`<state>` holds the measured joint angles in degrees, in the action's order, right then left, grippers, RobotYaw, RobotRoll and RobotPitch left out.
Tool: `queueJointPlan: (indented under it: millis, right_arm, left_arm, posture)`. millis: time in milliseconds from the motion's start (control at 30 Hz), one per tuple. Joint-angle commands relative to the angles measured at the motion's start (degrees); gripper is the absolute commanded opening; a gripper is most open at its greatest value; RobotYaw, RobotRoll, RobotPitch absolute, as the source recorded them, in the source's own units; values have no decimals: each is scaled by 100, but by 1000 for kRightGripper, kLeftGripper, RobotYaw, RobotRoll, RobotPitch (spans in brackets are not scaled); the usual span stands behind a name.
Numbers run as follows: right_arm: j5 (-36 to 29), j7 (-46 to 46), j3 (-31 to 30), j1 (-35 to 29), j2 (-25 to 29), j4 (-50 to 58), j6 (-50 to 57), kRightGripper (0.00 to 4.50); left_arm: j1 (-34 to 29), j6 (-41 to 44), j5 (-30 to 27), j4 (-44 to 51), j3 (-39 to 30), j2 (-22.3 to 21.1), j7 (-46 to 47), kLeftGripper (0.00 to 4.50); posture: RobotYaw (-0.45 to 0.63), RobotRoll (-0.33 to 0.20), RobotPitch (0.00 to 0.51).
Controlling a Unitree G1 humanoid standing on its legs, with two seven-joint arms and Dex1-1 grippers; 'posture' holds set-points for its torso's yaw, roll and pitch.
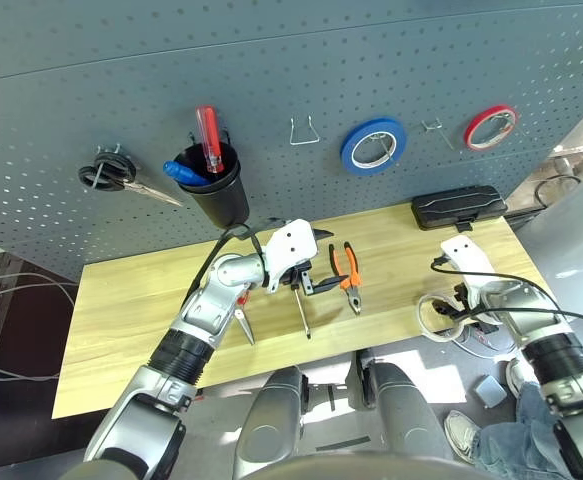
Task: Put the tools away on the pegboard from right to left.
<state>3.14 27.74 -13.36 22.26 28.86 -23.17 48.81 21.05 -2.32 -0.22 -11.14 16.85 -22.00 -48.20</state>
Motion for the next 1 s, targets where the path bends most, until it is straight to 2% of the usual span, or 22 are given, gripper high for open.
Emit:
queueJointPlan:
  millis: [33,100,300,333,433,600,767,867,1000]
  right_arm:
    - [115,-13,-111,-9,-91,-305,-35,4093]
    - [123,16,-130,-16,-105,-385,-20,3561]
    - [160,-4,-131,-17,-152,-720,-186,1451]
    - [162,-11,-123,-8,-156,-763,-208,993]
    - [178,-30,-95,-3,-128,-783,-289,37]
    - [129,-115,174,-79,-12,-397,-492,37]
    - [-47,-275,658,-220,-53,469,-1285,37]
    - [-138,-363,943,-427,-46,1320,-2311,37]
    - [-14,-511,1174,-594,77,1926,-3940,37]
  left_arm:
    - [-22,66,76,55,55,-6,4,4500]
    - [-16,76,80,53,50,-11,11,4500]
    - [-27,99,86,47,48,-8,20,4500]
    - [-25,96,93,44,53,-10,13,4500]
    - [-15,141,125,33,59,-16,16,4500]
    - [58,541,443,-12,141,-168,87,4500]
    - [83,211,332,-50,2,-97,184,4500]
    - [3,-44,254,-33,-46,-121,155,4500]
    - [-81,-320,139,-37,-90,-146,112,4500]
  posture:
    - [21,0,223]
    - [21,0,224]
    - [20,0,226]
    - [19,0,227]
    - [17,0,225]
    - [18,0,221]
    - [11,0,217]
    - [-1,0,212]
    - [-14,0,207]
